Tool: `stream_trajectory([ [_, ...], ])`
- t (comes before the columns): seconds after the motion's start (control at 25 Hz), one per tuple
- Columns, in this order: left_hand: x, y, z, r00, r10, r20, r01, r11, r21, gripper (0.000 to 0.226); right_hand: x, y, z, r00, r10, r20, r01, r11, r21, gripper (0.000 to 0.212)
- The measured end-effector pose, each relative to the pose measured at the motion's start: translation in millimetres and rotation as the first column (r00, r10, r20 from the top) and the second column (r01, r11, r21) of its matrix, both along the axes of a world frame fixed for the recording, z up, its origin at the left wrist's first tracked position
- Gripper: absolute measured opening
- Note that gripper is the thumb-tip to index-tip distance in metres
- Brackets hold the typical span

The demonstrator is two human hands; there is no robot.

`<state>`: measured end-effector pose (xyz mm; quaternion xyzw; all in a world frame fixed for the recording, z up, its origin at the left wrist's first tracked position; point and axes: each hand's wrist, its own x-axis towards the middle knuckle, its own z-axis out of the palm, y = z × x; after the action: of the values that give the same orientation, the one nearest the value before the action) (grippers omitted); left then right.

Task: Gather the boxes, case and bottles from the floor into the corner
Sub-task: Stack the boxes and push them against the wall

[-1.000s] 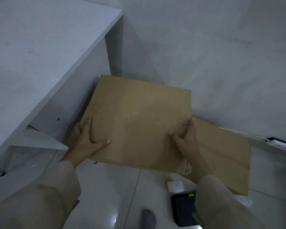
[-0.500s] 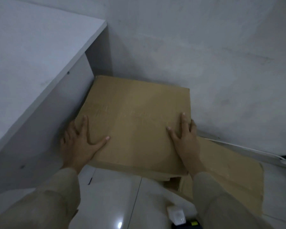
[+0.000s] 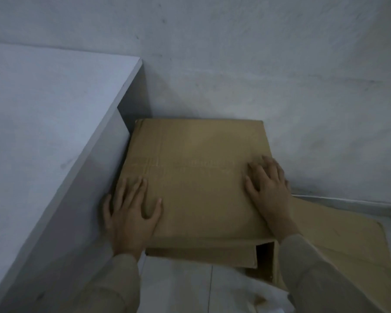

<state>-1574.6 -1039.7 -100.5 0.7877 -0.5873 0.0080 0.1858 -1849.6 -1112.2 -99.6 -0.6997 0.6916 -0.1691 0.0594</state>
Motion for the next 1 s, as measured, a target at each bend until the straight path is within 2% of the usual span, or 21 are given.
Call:
stream_trajectory([
  [0.12,3,4,-5,0.994,-0.088,-0.072,0.067,0.965,-0.254,0.039,4,2,0,0.993,0.015,-0.117,-0.027,0.994,-0.104,0.036],
  [0.24,5,7,-9,0.98,-0.152,-0.126,0.085,0.9,-0.428,0.036,2,1,0,0.992,0.006,-0.125,-0.022,0.992,-0.124,0.033],
  [0.4,5,14,-20,0.969,-0.248,0.001,0.205,0.798,-0.566,0.041,8,11,3,0.998,0.006,-0.062,-0.007,1.0,-0.012,0.045],
  [0.48,5,16,-27,0.968,-0.243,0.066,0.23,0.741,-0.631,0.041,14,28,3,0.999,-0.028,-0.024,0.03,0.997,0.065,0.05],
  [0.52,5,18,-31,0.971,-0.224,0.08,0.22,0.72,-0.658,0.042,19,41,0,0.999,-0.046,-0.008,0.047,0.998,0.046,0.048],
  [0.56,4,19,-35,0.978,-0.189,0.084,0.194,0.7,-0.688,0.042,25,55,-5,0.999,-0.049,0.009,0.049,0.997,-0.053,0.043],
  [0.6,2,18,-38,0.986,-0.144,0.084,0.16,0.674,-0.721,0.043,33,70,-13,0.999,-0.045,0.011,0.046,0.975,-0.219,0.038],
  [0.68,-3,14,-42,0.996,-0.06,0.071,0.093,0.594,-0.799,0.041,46,91,-39,0.997,-0.041,-0.063,0.004,0.863,-0.505,0.038],
  [0.76,-5,12,-50,0.997,-0.017,0.077,0.075,0.494,-0.866,0.037,51,97,-74,0.992,-0.041,-0.123,-0.043,0.791,-0.61,0.047],
  [0.8,-5,10,-59,0.997,-0.014,0.076,0.073,0.479,-0.875,0.035,50,95,-86,0.991,-0.047,-0.123,-0.041,0.775,-0.63,0.05],
  [0.88,-7,14,-88,0.998,-0.045,0.046,0.063,0.557,-0.828,0.037,47,90,-106,0.991,-0.058,-0.118,-0.034,0.751,-0.659,0.056],
  [0.96,-10,27,-135,0.992,-0.122,0.006,0.088,0.676,-0.732,0.051,39,95,-131,0.988,-0.057,-0.145,-0.055,0.743,-0.668,0.065],
  [1.0,-12,38,-163,0.986,-0.169,-0.013,0.119,0.748,-0.653,0.06,34,102,-148,0.988,-0.048,-0.148,-0.058,0.771,-0.634,0.067],
])
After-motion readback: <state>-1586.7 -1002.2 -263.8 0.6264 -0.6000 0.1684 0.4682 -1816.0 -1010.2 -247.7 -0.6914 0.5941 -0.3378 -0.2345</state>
